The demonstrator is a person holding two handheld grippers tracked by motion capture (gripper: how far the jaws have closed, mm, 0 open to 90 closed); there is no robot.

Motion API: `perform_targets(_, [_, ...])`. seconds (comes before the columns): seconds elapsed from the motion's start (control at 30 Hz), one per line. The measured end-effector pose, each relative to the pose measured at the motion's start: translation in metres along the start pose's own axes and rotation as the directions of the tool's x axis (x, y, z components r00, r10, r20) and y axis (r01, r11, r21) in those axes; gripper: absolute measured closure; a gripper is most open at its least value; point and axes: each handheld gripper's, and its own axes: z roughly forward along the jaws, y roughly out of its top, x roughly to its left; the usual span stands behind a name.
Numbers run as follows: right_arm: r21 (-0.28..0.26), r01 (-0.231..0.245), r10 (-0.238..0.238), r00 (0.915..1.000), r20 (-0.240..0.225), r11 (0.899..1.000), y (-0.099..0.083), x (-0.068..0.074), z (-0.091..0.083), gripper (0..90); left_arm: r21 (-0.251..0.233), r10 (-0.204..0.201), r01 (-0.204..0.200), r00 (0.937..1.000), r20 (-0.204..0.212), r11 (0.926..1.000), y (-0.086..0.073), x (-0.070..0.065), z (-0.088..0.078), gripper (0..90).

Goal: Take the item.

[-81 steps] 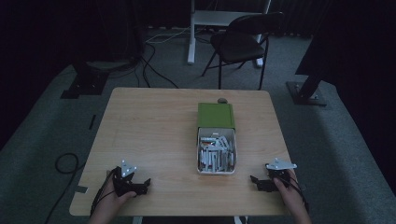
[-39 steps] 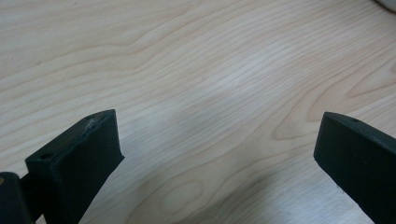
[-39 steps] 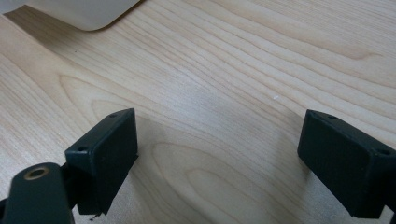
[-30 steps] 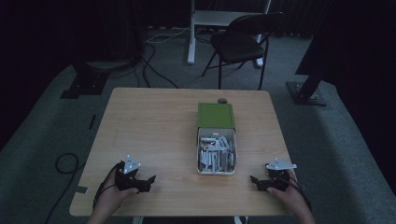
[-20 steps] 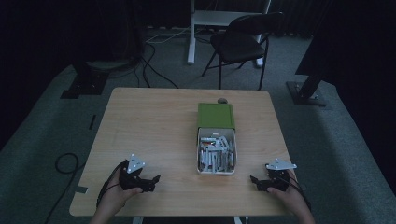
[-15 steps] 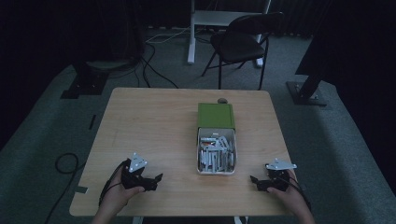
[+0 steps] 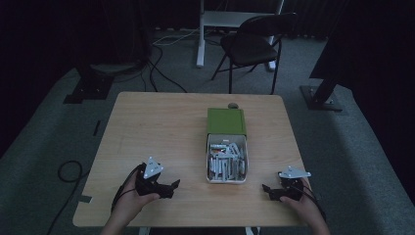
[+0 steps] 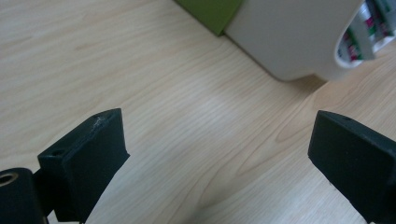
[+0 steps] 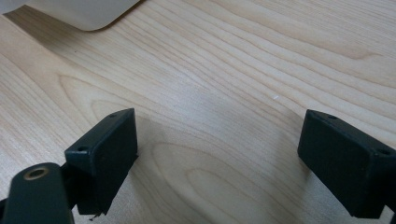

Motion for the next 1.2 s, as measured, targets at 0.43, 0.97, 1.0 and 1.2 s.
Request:
perform_targets(0.43, [0.000, -0.001, 0.001, 1.0000, 0.000, 1.000, 0.000, 0.000, 0.000, 11.6, -0.038, 0.039, -0.037, 0.9985, 0.040, 0.9986, 0.030, -0.018, 0.005, 4.8])
perform_targets(0.97, [0.000, 0.000, 0.000, 1.0000, 0.000, 1.000, 0.000, 0.000, 0.000, 11.6, -0.113, 0.094, -0.081, 0.9887, 0.117, 0.9903, 0.067, -0.043, 0.014, 4.9])
perform_targets(1.0, [0.000, -0.001, 0.001, 1.0000, 0.000, 1.000, 0.000, 0.000, 0.000, 11.6, -0.118, 0.097, -0.083, 0.9883, 0.118, 0.9896, 0.068, -0.044, 0.014, 4.9])
perform_targets(1.2, [0.000, -0.001, 0.001, 1.0000, 0.000, 1.000, 0.000, 0.000, 0.000, 11.6, -0.148, 0.105, -0.085, 0.9861, 0.129, 0.9853, 0.075, -0.054, 0.018, 4.9])
